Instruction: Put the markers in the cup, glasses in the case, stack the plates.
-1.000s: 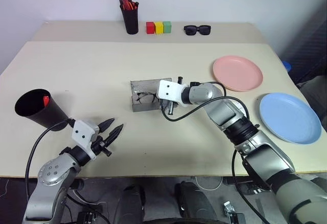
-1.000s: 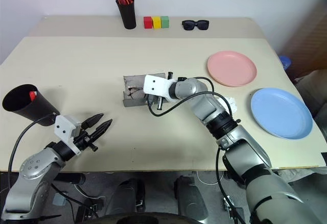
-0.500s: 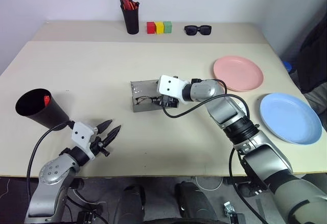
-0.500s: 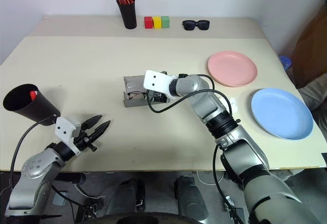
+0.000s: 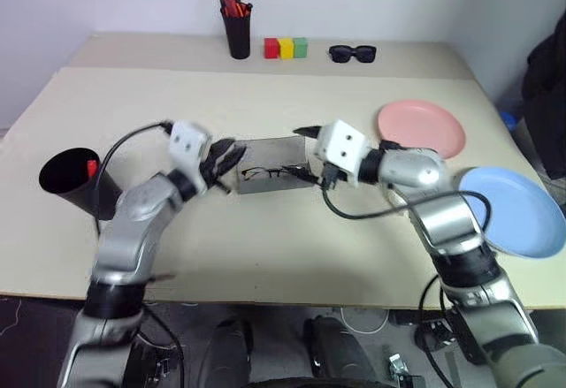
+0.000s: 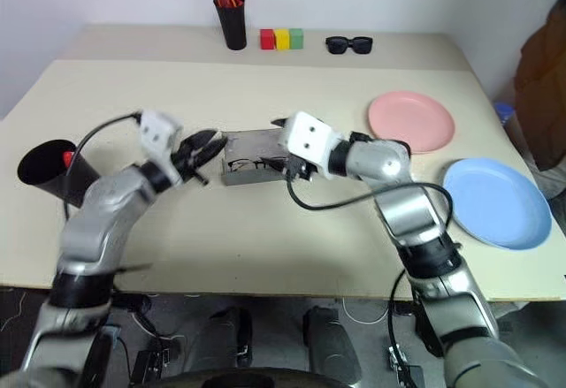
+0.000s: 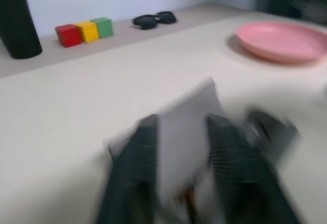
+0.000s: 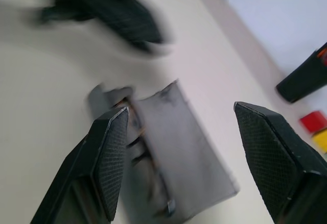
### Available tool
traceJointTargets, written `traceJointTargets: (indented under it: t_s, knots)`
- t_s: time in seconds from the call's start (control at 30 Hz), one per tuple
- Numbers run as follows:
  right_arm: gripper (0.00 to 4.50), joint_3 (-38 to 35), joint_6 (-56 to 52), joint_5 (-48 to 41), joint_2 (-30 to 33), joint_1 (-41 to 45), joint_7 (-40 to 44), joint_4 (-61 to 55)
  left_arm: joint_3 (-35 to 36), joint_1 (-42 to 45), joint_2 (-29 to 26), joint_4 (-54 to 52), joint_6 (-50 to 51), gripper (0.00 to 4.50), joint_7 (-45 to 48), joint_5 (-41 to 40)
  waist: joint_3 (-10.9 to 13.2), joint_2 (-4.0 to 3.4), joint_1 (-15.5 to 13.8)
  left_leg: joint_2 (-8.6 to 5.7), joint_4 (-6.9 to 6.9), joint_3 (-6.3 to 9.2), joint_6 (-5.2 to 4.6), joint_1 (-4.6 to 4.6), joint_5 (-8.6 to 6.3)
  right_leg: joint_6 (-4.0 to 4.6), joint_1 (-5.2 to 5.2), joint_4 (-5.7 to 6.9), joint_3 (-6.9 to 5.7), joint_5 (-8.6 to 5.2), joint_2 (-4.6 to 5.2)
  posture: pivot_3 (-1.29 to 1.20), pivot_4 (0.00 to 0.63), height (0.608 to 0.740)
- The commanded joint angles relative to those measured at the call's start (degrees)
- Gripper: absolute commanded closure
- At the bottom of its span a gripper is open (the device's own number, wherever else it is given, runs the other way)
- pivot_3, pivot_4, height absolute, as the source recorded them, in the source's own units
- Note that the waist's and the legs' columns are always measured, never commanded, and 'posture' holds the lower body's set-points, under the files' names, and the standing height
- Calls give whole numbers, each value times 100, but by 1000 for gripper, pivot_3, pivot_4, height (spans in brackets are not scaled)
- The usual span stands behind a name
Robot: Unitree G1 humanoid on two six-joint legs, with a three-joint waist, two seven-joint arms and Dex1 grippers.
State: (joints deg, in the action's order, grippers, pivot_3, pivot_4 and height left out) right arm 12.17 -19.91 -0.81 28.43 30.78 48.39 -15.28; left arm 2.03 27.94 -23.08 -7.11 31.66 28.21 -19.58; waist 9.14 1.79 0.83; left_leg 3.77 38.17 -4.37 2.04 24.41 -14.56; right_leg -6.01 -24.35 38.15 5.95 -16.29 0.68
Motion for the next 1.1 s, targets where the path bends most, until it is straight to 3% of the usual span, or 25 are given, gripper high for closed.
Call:
traceJointTargets:
  t_s: [0.03, 0.13, 0.3, 0.53, 0.77, 1.1]
  knots:
    - [1128, -277, -243, -88, 207, -296, -117, -529, 97, 786, 293, 710, 584, 4459, -422, -44, 2, -3, 37, 1, 0, -2, 0, 0, 0, 0, -1, -2, 3, 0, 0, 0, 150, 725]
    - [1128, -446, -564, -83, 362, -779, -304, -877, 233, 2184, 593, 2299, 880, 4459, -929, 148, 8, 8, -17, 0, 4, 13, 0, 4, 1, 0, -1, 3, -6, 0, -8, 0, 150, 725]
    - [1128, -738, -867, -273, 533, -1418, -409, -1453, 152, 3659, 650, 4673, 746, 4459, -825, 454, 7, 7, 10, -6, 0, 8, 0, 6, 1, -3, 0, -7, 1, -2, -5, 0, 150, 725]
    - [1128, -1067, -1017, -608, 550, -2112, -539, -1940, 50, 4672, 703, 7034, 312, 4459, -85, 861, 9, 7, 0, -6, -8, 8, 1, 7, 1, -4, -6, -9, -1, -4, -8, 0, 150, 725]
    - [1128, -1019, -1033, -643, 527, -2279, -795, -2025, 32, 4917, 680, 7794, -92, 4459, 252, 1232, 10, 9, -6, -6, -6, 8, 1, 9, 1, -4, -6, -8, 0, -3, -7, 0, 150, 725]
    - [1128, -1077, -893, -788, 556, -2337, -883, -1804, -237, 4707, 532, 7607, -175, 4459, 1517, 1596, 10, 9, -1, -6, -6, 8, 1, 9, 1, -4, -6, -7, 0, -3, -7, 0, 150, 725]
